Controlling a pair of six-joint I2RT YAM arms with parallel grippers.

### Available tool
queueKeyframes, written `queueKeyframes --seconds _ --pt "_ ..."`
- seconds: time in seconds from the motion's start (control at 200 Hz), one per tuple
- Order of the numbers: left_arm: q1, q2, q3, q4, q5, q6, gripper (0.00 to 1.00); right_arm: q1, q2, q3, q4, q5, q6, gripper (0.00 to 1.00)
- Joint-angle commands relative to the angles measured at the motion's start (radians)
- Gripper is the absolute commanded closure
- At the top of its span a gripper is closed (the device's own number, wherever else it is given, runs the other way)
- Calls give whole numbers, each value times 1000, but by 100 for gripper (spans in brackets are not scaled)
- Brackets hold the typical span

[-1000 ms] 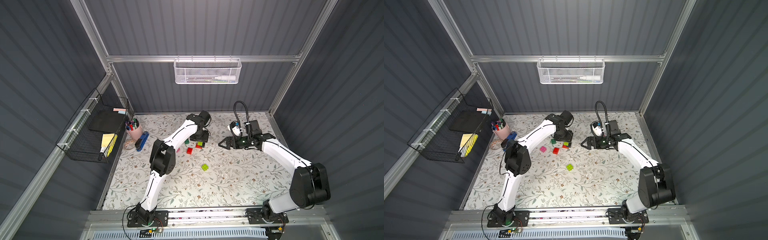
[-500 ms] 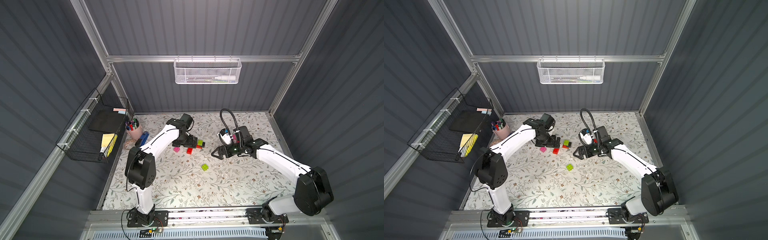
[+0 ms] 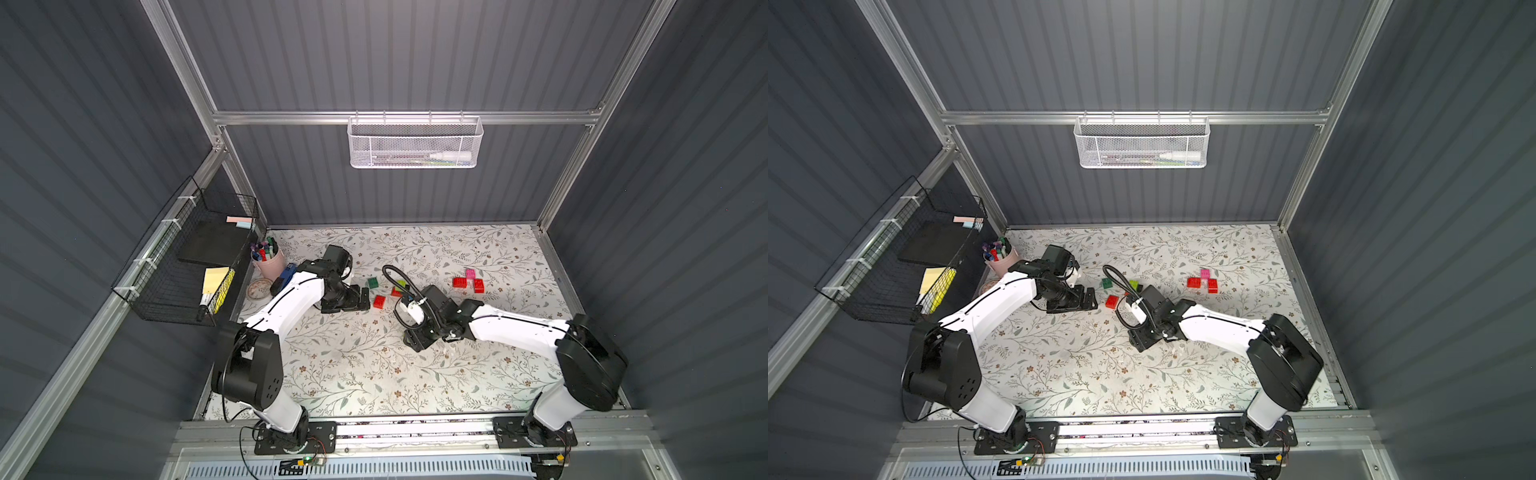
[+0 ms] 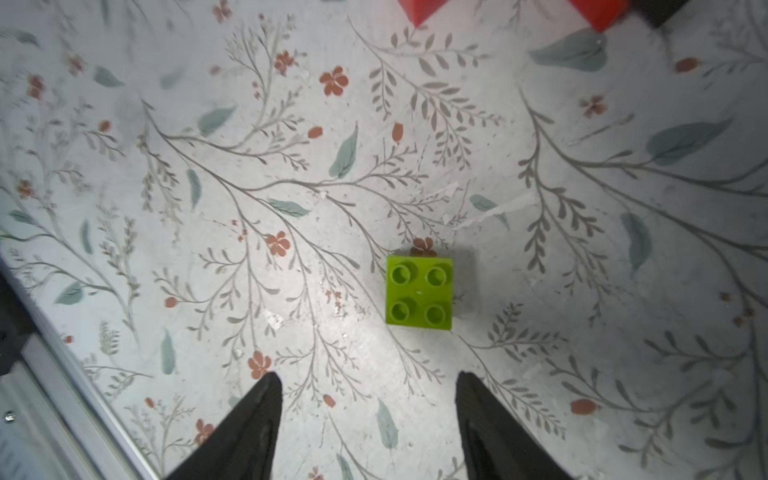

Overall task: Assemble the letter s with lego
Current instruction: Pick up the lego brick from the center of the board.

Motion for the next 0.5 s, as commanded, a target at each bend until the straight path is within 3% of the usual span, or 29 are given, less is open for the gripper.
queueKeyframes --seconds 0.0,0.305,0.49 --pt "17 -48 -37 22 30 7 0 26 55 61 -26 135 20 34" --pt "46 -74 -76 7 40 14 1 62 205 170 -78 259 -7 46" --pt "57 -80 -87 -2 37 23 1 66 239 199 -134 262 -32 60"
